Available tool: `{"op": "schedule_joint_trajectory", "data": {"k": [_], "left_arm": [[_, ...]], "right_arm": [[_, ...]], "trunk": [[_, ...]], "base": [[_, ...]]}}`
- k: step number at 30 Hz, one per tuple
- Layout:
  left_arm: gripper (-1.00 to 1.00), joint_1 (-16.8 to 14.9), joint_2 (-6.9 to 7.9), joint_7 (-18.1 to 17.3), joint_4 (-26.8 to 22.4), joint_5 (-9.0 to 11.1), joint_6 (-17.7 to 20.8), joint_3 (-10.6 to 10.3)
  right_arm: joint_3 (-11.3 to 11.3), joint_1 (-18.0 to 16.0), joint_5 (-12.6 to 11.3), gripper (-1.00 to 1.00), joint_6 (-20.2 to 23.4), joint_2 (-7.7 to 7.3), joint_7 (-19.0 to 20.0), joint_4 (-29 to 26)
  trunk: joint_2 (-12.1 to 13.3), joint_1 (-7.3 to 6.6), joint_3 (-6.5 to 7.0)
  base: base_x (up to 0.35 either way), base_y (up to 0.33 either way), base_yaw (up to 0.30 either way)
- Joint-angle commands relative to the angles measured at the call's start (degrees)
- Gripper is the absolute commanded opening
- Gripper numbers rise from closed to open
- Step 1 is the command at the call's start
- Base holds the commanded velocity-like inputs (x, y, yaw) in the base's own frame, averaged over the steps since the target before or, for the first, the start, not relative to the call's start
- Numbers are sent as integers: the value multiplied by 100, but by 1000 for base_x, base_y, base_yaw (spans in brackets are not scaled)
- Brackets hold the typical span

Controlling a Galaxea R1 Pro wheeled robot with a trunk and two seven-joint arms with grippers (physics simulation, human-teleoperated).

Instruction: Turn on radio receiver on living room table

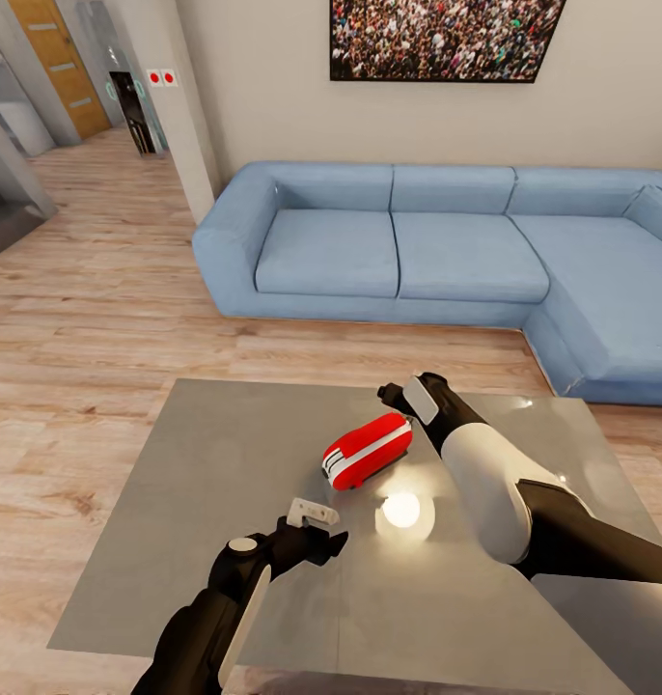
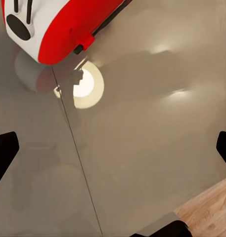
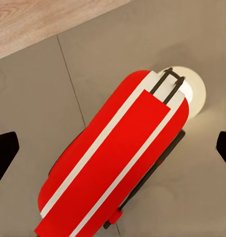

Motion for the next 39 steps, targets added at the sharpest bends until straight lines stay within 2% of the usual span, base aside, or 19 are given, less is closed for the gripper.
{"op": "schedule_joint_trajectory", "data": {"k": [1,39], "left_arm": [[100,0,0,-3,0,0,0,0],[100,0,0,-7,0,0,-8,0]], "right_arm": [[0,0,-2,100,1,0,12,-2],[9,0,4,100,28,0,-24,-4]], "trunk": [[0,0,-9],[0,0,-178]], "base": [[0,0,0],[0,0,1]]}}
